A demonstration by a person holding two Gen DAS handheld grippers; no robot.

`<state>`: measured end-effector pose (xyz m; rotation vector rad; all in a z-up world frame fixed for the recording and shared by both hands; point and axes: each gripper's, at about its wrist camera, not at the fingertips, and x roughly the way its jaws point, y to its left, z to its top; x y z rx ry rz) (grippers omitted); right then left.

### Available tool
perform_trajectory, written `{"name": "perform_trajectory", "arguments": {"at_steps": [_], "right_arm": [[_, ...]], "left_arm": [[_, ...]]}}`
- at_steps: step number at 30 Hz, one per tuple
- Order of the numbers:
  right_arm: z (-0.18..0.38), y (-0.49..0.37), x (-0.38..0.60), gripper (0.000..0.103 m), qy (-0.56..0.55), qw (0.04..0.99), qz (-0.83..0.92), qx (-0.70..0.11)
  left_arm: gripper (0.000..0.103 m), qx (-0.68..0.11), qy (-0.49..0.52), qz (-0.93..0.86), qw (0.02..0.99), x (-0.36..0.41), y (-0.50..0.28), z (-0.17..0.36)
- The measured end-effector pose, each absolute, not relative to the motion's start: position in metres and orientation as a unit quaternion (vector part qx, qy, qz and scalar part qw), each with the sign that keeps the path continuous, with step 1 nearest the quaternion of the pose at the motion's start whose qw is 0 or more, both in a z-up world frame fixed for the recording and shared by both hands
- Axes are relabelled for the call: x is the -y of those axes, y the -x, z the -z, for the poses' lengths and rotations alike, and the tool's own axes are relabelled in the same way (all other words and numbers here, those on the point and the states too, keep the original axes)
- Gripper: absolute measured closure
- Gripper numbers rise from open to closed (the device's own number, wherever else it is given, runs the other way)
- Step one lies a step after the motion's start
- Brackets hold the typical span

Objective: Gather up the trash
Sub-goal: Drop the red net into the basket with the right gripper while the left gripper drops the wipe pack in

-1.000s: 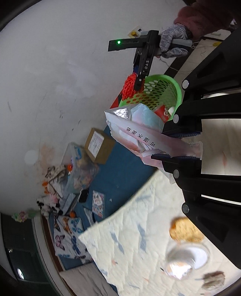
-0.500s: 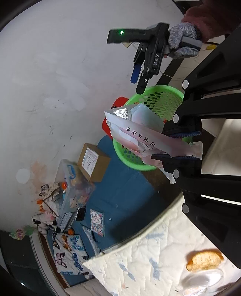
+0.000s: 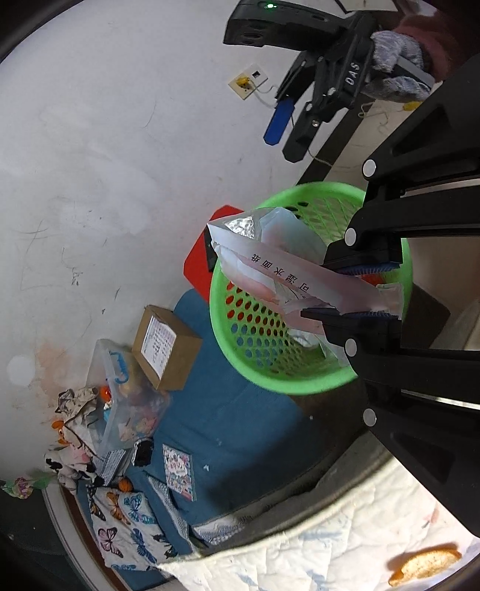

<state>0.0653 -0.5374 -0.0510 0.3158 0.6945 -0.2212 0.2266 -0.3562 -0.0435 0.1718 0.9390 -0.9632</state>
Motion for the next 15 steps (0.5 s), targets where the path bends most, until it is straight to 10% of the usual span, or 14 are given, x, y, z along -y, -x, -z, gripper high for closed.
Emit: {"name": "perform_trajectory", "arguments": {"at_steps": [6,15], "right_arm": [[0.050,-0.060,0.539,0.030,-0.159,0.922,0.107,-0.335],[0.045,-0.062,0.527,0.030,-0.156,0.926,0.092,-0.332]], "left_arm": [[0.049,-0.423,-0.071,0.459,0.778,0.361,-0.218,0.043],[0.047,-0.412,-0.056,0.429,0.802,0.324,-0.214,0.034]]}}
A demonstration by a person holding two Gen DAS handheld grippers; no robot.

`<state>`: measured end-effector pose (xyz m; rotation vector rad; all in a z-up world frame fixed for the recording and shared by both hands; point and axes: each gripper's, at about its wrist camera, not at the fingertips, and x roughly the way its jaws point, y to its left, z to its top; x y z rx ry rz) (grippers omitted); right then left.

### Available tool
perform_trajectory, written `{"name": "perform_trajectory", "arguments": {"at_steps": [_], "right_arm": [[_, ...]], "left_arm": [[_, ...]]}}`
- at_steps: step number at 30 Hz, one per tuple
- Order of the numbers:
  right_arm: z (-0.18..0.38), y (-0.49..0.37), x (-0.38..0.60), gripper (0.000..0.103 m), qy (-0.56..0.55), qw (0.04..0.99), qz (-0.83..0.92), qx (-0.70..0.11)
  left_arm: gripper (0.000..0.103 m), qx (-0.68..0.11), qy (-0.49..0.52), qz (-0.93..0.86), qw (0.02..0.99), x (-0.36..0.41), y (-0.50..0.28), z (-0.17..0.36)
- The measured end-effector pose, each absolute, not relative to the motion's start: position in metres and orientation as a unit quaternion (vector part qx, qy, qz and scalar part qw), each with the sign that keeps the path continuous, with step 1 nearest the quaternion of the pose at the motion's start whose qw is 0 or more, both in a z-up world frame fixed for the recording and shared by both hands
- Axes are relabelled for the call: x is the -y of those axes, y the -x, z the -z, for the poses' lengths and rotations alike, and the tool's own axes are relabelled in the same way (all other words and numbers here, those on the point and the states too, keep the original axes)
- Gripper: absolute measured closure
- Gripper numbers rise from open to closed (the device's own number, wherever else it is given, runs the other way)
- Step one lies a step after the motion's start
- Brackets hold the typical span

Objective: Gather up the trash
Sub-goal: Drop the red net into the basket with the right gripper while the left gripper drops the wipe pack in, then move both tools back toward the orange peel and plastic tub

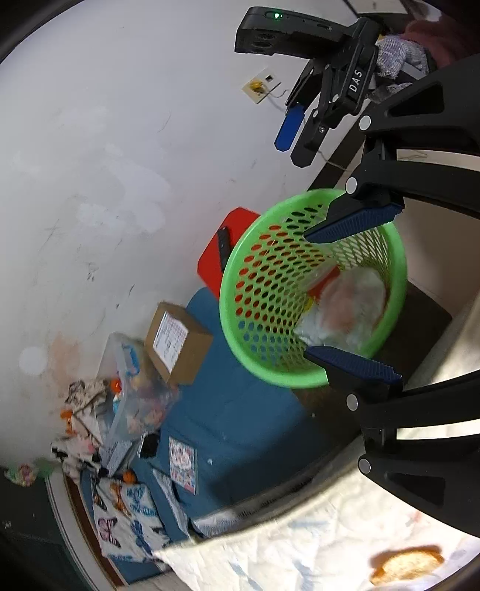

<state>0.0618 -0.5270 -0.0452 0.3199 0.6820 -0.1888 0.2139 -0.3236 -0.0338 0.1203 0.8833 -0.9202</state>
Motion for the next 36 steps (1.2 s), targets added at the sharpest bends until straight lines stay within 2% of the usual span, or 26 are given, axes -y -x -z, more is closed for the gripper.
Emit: {"name": "perform_trajectory", "arguments": {"at_steps": [14,28,36], "right_arm": [[0.032,-0.101,0.460,0.030,-0.118,0.934,0.020,-0.338],[0.037,-0.165,0.346,0.030,-0.064,0.923,-0.098,-0.366],[0.048,-0.194,0.279,0.030,-0.030,0.909,-0.157,-0.386]], "left_arm": [[0.047,-0.393,-0.022,0.327,0.859,0.202,-0.209,0.023],[0.047,-0.392,0.032,0.183,0.901,0.045,-0.219,0.027],[0.047,-0.390,0.058,0.137,0.908,-0.009,-0.218,0.031]]}}
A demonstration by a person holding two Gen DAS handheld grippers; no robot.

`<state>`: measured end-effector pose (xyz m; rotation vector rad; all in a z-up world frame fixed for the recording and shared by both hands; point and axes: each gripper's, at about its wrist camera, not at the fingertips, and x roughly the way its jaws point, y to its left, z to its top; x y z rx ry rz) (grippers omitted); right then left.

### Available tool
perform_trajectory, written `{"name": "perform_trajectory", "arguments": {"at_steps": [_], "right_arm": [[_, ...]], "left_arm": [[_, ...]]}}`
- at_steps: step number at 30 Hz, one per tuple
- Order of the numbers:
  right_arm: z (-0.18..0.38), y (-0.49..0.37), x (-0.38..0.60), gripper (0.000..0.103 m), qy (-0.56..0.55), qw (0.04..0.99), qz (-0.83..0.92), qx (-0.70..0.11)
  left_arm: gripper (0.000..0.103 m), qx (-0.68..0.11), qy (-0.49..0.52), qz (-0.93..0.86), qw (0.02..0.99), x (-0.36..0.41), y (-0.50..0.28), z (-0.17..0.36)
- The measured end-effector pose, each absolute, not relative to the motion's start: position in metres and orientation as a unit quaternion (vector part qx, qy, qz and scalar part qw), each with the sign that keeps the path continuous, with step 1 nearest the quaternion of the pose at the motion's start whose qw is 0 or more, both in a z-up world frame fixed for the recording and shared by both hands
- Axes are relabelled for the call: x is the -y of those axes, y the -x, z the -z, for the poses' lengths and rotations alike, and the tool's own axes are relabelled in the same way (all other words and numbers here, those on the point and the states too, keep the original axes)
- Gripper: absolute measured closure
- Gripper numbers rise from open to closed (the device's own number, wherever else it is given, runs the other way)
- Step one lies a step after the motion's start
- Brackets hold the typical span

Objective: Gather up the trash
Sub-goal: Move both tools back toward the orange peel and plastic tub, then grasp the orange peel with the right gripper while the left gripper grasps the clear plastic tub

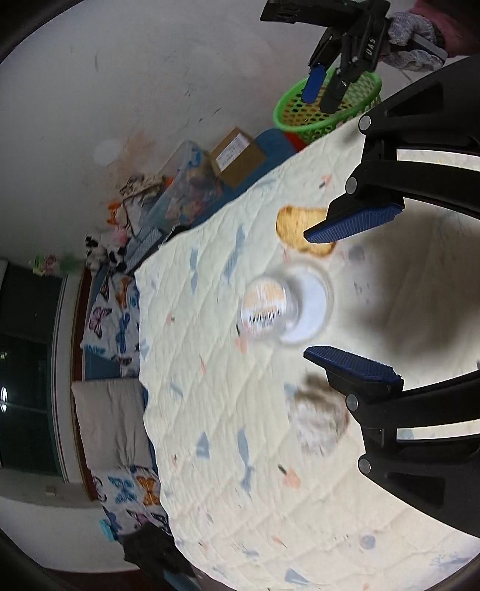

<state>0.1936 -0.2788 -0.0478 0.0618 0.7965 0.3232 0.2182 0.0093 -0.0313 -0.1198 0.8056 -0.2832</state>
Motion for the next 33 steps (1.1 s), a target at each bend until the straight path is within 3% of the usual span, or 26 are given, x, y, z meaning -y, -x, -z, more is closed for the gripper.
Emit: {"name": "perform_trajectory", "arguments": {"at_steps": [15,18,22,33], "right_arm": [[0.082,-0.246,0.192,0.029,0.032,0.878,-0.222,-0.423],[0.089,-0.255,0.185,0.023,0.047,0.874,-0.227,-0.428],[0.097,-0.264,0.176,0.022,0.071,0.869,-0.232,-0.432],[0.113,-0.282,0.162,0.024,0.119,0.864,-0.221,-0.436]], "left_arm": [[0.047,-0.399,0.078,0.103,0.908,-0.054,-0.218,0.043],[0.047,-0.400,0.079,0.101,0.908,-0.057,-0.219,0.044],[0.047,-0.402,0.078,0.099,0.907,-0.058,-0.221,0.046],[0.047,-0.412,0.074,0.103,0.902,-0.053,-0.232,0.051]]}}
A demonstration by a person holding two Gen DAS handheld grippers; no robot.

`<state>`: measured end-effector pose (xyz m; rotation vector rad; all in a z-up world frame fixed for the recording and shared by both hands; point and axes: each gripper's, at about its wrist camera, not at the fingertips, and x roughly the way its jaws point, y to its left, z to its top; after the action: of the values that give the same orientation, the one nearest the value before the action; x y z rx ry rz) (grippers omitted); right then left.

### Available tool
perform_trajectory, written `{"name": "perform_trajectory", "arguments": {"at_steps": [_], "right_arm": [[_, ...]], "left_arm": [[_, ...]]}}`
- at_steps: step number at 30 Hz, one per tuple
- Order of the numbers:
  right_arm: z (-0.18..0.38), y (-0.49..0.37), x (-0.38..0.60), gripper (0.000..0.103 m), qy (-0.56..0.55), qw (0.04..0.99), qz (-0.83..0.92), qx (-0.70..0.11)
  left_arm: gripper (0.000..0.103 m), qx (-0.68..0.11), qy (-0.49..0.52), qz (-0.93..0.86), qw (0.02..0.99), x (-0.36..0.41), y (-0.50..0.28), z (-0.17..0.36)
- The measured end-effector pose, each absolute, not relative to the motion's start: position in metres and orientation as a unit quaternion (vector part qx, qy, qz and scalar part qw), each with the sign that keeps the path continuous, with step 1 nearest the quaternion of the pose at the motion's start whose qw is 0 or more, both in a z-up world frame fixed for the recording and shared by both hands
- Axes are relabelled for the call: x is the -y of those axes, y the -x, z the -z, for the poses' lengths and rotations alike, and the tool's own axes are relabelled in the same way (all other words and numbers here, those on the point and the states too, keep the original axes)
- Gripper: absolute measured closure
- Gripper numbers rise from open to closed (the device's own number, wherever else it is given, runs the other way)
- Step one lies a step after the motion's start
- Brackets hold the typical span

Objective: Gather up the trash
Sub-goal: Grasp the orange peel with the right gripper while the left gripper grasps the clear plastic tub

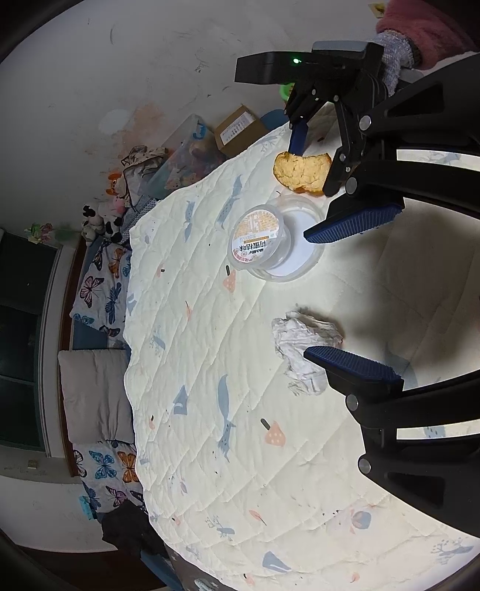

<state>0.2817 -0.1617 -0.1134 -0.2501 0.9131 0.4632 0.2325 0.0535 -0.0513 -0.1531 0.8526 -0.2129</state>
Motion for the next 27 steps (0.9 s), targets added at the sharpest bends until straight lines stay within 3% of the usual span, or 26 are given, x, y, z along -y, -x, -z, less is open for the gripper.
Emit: {"name": "perform_trajectory", "arguments": {"at_steps": [8,13,20,27], "right_arm": [[0.110,-0.280,0.168,0.040,0.111,0.870,-0.217,-0.428],[0.102,-0.275,0.177,0.048,0.092,0.873,-0.220,-0.425],[0.094,-0.265,0.191,0.051,0.060,0.875,-0.220,-0.428],[0.085,-0.251,0.204,0.051,0.040,0.880,-0.218,-0.420]], "left_arm": [[0.043,-0.420,0.051,0.120,0.898,-0.033,-0.250,0.056],[0.032,-0.423,0.018,0.140,0.895,-0.009,-0.266,0.060],[0.020,-0.428,-0.017,0.166,0.888,0.015,-0.291,0.065],[0.020,-0.443,-0.042,0.167,0.880,0.029,-0.312,0.079]]}}
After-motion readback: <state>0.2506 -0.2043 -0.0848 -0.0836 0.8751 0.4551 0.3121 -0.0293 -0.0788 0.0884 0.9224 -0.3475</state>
